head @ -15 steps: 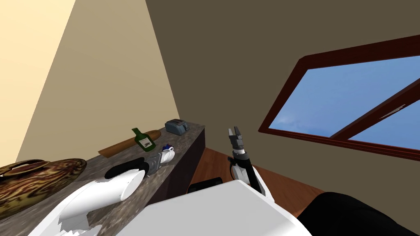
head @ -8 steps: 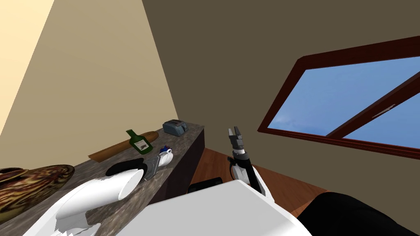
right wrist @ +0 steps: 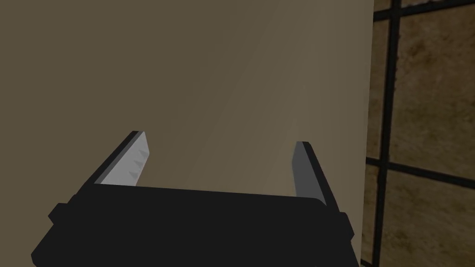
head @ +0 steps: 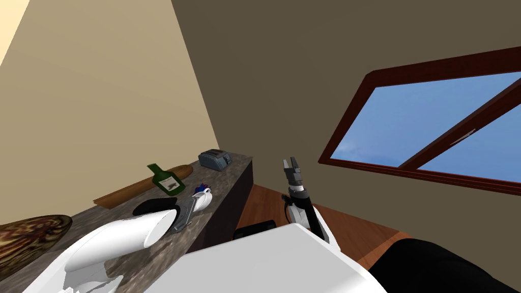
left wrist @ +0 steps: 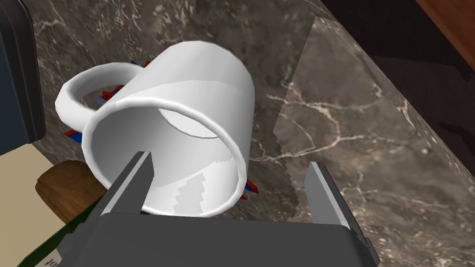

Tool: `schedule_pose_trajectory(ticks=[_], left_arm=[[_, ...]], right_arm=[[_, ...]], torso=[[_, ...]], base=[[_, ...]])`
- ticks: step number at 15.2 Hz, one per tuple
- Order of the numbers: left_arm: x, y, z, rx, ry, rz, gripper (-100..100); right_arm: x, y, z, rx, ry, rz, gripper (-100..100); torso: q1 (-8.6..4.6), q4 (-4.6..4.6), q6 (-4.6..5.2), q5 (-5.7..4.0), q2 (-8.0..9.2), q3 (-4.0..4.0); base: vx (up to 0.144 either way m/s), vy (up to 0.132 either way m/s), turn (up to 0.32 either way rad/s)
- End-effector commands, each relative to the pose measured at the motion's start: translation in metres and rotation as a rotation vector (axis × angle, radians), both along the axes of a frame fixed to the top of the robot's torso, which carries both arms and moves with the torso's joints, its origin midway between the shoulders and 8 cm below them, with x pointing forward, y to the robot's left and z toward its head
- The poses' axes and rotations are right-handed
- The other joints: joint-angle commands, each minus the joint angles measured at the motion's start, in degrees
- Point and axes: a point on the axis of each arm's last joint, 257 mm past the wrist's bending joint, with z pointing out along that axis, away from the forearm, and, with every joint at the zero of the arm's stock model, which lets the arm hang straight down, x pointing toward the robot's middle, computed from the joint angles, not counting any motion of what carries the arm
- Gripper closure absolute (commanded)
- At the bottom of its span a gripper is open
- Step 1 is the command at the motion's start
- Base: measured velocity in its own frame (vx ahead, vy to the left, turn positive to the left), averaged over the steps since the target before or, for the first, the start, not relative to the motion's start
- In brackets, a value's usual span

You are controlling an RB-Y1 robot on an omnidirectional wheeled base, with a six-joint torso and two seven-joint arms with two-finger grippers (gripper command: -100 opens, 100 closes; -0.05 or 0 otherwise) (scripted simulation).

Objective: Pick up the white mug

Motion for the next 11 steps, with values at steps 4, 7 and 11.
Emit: schedule_pose_trajectory(ticks=[4,7,11], left_arm=[[-0.014,0.000,-0.005,-0.008,0.068,0.010,-100],[-0.006,0.004,-0.013,-0.008,0.055,0.010,-100],[0.003,0.009,-0.026,-0.008,0.054,0.013,-100]], right_arm=[[0.000,0.000,0.000,0.000,0.000,0.000,0],[0.000,0.000,0.000,0.000,0.000,0.000,0],[0.000,0.000,0.000,0.000,0.000,0.000,0]], torso=[[-0.03,0.00,0.00,-0.01,0.01,0.00],[-0.03,0.01,0.00,0.00,0.06,0.03],[-0.05,0.03,0.00,-0.01,0.16,0.09]], base=[[0.022,0.004,-0.039],[0.002,0.001,-0.009],[-0.017,-0.003,-0.013]])
